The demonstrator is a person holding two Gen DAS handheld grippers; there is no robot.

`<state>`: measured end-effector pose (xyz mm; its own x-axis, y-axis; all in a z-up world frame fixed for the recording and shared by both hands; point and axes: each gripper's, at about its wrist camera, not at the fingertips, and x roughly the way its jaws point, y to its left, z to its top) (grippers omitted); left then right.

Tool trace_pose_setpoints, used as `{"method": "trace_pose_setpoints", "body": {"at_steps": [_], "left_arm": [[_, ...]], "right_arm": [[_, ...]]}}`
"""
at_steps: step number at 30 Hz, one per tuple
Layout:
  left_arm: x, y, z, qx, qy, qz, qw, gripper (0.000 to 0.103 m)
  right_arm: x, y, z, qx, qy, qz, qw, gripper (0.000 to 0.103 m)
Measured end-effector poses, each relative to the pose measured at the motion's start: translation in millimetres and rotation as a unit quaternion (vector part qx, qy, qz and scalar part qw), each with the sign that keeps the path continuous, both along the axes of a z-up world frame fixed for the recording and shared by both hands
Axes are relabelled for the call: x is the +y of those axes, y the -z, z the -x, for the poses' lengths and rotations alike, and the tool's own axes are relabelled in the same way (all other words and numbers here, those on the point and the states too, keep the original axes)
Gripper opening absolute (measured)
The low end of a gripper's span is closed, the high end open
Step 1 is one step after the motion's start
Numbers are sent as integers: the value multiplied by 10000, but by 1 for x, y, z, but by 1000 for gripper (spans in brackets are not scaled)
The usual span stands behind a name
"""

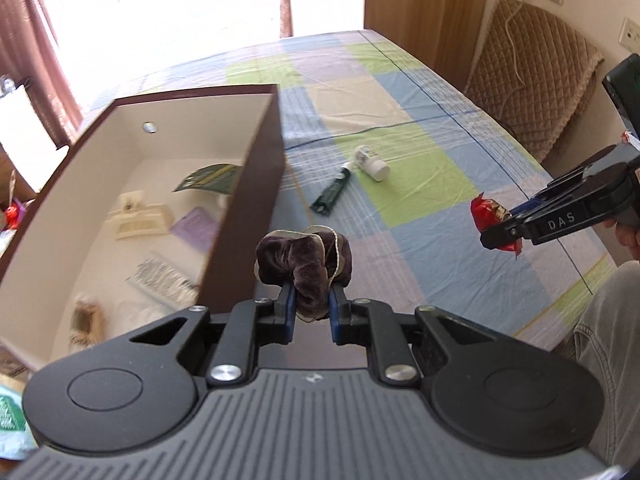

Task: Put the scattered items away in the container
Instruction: 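Carry the scrunchie and candy packet toward the box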

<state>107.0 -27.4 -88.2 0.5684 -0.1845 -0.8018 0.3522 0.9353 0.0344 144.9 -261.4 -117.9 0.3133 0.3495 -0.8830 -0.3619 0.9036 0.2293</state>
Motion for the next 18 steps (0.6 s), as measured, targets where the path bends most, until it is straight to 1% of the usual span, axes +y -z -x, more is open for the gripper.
{"method": "trace_pose_setpoints", "body": {"at_steps": [7, 14, 18], "left_arm": [[42, -31, 16, -272, -236, 58, 9993, 13], [89, -57, 12, -560, -516, -109, 9970, 13], [108, -63, 6, -650, -665, -240, 9954, 13]], "right_arm": [[40, -36, 1, -273, -543, -75, 9981, 31], [81, -68, -6, -536, -1030, -224, 9930, 31], [102, -80, -15, -674, -1245, -238, 9896, 31]]}}
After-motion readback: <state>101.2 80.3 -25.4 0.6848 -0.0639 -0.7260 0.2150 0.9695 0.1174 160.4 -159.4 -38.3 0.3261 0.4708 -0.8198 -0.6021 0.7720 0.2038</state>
